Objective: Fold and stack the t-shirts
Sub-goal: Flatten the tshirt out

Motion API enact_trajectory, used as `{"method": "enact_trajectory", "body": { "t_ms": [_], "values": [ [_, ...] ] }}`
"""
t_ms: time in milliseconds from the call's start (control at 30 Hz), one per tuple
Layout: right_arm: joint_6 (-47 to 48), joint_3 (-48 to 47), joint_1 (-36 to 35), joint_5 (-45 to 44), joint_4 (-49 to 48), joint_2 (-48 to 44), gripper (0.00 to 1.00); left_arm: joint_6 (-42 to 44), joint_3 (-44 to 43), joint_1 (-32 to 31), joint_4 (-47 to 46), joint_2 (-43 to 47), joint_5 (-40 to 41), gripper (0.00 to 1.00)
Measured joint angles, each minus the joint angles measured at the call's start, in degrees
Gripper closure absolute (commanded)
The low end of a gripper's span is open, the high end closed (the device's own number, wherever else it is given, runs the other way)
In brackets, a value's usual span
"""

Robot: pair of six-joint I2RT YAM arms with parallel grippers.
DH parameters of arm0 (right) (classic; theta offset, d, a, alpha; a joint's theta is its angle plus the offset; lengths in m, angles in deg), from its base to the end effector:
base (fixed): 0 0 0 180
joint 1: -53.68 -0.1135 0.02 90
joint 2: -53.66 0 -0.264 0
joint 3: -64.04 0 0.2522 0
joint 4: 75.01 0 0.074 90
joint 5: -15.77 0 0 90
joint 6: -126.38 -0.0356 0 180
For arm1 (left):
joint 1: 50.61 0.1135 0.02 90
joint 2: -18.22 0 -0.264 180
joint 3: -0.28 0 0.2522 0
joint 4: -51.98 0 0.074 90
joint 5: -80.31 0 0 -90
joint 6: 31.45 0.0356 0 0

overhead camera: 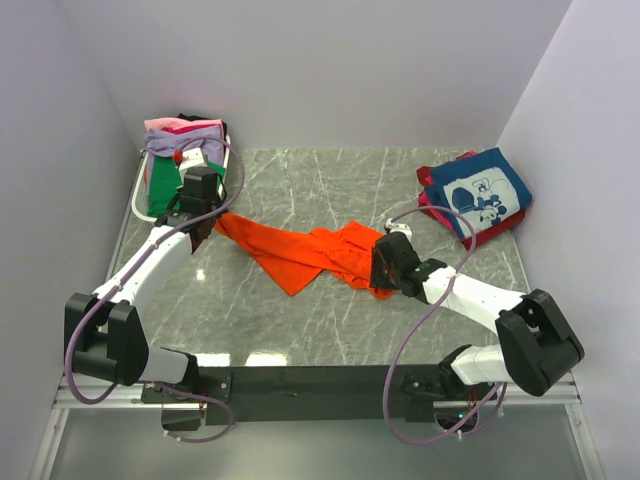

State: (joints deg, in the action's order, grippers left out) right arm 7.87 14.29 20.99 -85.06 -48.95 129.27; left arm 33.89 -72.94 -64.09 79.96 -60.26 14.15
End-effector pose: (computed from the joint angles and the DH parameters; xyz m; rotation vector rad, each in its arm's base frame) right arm 0.2128 0.1286 0.1734 -0.0093 2.4688 0.2321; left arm 0.3024 -0.0577 0.2906 -0.4393 2.0498 0.0479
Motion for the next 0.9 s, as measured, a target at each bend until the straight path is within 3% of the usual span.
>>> {"method": "enact_trajectory", "body": {
  "t_ms": [133, 467, 500, 567, 600, 900],
  "values": [
    [0.2, 0.0, 0.0, -0.02, -0.07, -0.59, 0.57, 0.0, 0.0, 0.02, 0.0, 0.0, 0.0, 1.0],
    [0.28, 0.0, 0.0, -0.33, 1.2, -4.46, 0.56, 0.0, 0.0, 0.02, 0.0, 0.0, -0.15, 1.0],
    [0.28, 0.0, 0.0, -0.42, 1.4, -4.66, 0.6, 0.0, 0.0, 0.02, -0.04, 0.0, -0.26, 1.0],
    [0.5, 0.0, 0.0, -0.46, 1.53, -4.74, 0.82, 0.0, 0.0, 0.0, -0.07, -0.04, -0.59, 1.0],
    [0.68, 0.0, 0.0, -0.46, 1.53, -4.79, 0.97, -0.02, 0.0, 0.0, -0.04, -0.13, -0.72, 1.0],
    [1.42, -1.86, 0.07, -0.7, 3.21, -4.9, 1.0, -0.52, 0.33, 0.0, 0.13, 0.46, -3.76, 1.0]
  ]
}}
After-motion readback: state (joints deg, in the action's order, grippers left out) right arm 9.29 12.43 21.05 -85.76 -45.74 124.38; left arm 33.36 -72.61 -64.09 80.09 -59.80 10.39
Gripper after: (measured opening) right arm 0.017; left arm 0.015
